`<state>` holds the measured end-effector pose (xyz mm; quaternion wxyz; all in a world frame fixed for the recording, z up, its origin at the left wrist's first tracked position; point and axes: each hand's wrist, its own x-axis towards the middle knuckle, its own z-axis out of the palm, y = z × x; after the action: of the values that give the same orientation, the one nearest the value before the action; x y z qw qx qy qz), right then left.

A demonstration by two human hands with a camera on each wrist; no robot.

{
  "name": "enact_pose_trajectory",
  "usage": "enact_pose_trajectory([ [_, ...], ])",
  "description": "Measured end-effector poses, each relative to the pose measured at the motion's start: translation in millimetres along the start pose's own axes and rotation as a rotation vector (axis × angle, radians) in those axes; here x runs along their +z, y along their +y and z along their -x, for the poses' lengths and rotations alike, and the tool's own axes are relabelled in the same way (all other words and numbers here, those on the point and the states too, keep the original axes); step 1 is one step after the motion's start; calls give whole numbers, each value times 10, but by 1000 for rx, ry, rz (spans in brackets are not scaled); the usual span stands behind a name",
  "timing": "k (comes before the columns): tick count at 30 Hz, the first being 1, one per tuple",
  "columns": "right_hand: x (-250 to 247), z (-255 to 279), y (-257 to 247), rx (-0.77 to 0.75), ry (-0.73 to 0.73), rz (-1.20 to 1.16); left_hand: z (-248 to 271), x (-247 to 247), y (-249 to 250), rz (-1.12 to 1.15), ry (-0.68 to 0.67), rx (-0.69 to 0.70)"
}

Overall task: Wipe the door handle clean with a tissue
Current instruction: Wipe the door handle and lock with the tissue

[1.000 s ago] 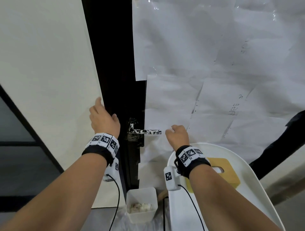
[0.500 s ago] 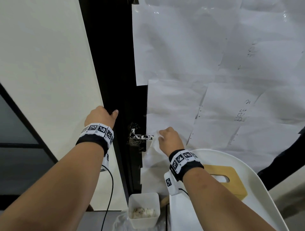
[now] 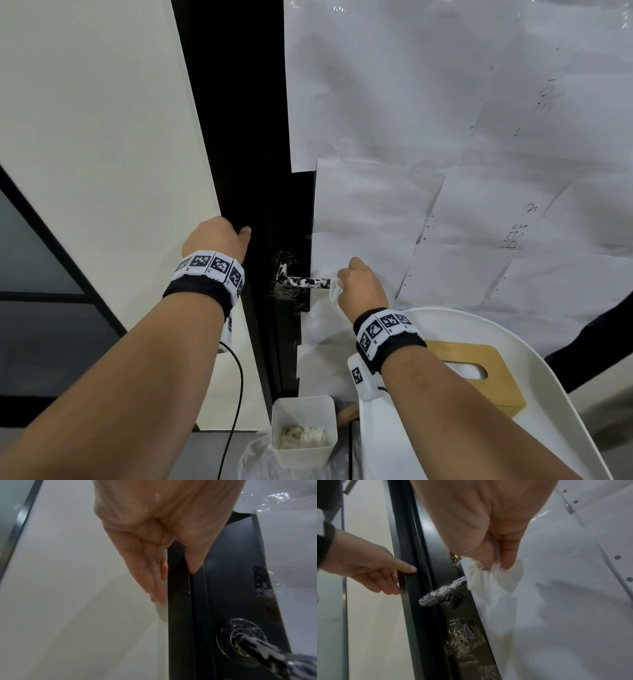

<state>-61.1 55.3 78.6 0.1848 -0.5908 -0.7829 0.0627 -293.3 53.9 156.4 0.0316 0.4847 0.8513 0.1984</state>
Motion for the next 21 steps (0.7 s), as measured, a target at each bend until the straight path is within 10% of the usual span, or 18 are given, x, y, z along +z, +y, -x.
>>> enact_pose_trajectory([
  [21, 82, 37, -33, -24, 1, 54, 75, -24, -57, -29, -1, -14],
])
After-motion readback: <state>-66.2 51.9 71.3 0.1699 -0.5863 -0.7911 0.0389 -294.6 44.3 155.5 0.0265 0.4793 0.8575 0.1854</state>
